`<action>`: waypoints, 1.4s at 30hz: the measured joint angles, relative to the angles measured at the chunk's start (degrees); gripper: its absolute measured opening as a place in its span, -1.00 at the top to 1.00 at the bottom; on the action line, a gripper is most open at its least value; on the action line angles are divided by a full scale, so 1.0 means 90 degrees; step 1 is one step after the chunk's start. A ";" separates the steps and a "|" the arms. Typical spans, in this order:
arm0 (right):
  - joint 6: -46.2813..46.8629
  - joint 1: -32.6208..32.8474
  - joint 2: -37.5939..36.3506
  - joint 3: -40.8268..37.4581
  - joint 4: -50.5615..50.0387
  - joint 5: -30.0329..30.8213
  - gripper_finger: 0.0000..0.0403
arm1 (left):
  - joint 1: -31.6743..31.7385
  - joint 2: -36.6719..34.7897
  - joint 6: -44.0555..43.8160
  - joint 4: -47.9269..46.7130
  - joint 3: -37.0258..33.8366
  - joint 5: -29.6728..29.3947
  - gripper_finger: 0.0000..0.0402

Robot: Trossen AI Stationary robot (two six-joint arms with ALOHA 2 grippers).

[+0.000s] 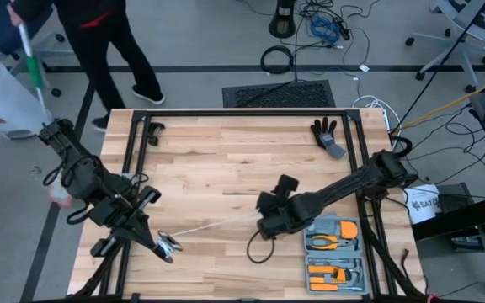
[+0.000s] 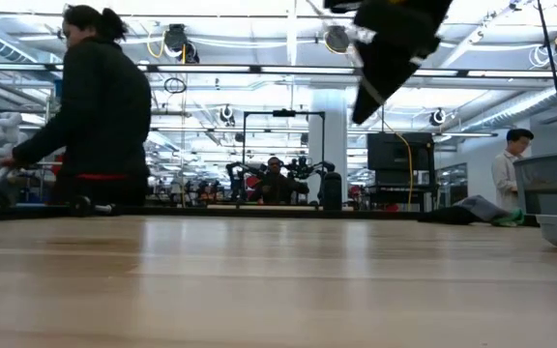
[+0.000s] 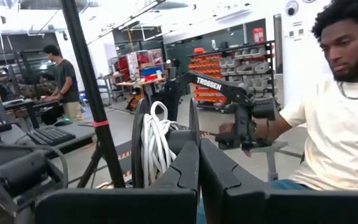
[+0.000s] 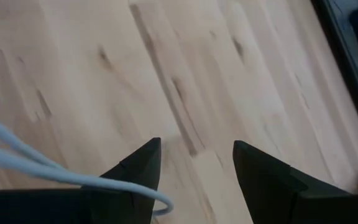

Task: Coil cords
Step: Coil the white cable wire onto the spool

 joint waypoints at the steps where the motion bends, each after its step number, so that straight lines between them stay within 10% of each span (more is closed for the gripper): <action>1: 0.0123 0.0044 -0.0078 0.0000 -0.0194 -0.0002 0.07 | -0.0012 -0.0011 0.0000 -0.0009 0.0000 -0.0003 0.99; 28: 0.4100 0.1418 -0.1833 -0.0002 -0.2541 0.2674 0.07 | -0.0240 -0.0134 -0.0020 -0.0386 -0.0002 -0.0253 0.99; 42: 0.3736 0.2191 -0.1879 0.0719 -0.2358 0.3677 0.07 | -0.0242 -0.0134 -0.0203 -0.0866 0.0000 -0.1042 0.99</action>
